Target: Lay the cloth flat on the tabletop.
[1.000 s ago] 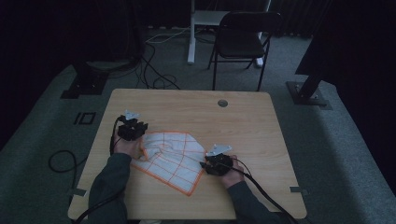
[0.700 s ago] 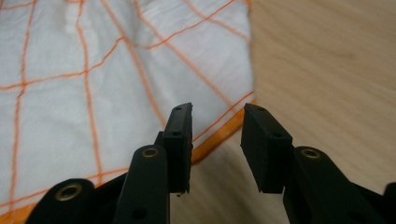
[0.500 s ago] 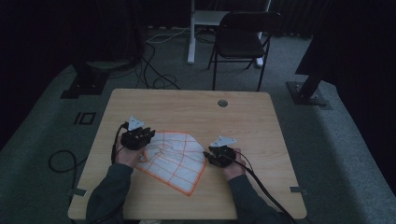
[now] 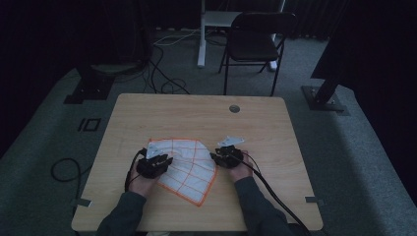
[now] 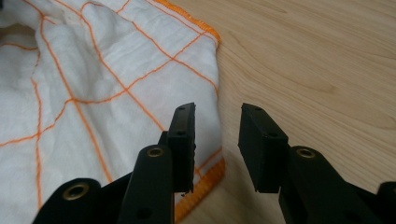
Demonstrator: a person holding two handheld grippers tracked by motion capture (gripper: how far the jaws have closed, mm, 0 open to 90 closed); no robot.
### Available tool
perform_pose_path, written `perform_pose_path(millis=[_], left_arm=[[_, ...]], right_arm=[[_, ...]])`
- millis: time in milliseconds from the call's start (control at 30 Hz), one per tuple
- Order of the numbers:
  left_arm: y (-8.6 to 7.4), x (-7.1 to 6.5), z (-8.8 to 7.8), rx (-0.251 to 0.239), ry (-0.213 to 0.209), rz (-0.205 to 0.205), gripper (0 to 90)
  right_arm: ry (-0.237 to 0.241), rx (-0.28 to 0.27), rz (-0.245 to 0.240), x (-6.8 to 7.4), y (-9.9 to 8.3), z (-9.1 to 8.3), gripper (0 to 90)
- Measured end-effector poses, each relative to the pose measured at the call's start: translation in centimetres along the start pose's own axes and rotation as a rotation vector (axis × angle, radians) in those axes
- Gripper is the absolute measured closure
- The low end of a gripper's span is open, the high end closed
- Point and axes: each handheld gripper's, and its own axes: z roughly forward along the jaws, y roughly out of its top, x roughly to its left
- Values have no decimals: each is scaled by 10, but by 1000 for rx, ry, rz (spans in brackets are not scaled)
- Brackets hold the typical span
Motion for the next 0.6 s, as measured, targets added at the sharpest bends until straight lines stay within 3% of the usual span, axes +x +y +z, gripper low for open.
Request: perform_pose_path(millis=[400, 600], left_arm=[[-36, 2, -10, 54, 21, -32, 694], [-43, 6, -12, 59, 30, -56, 690]], right_arm=[[34, 25, 65, -6, 1, 16, 657], [63, 30, 82, -8, 1, 19, 702]])
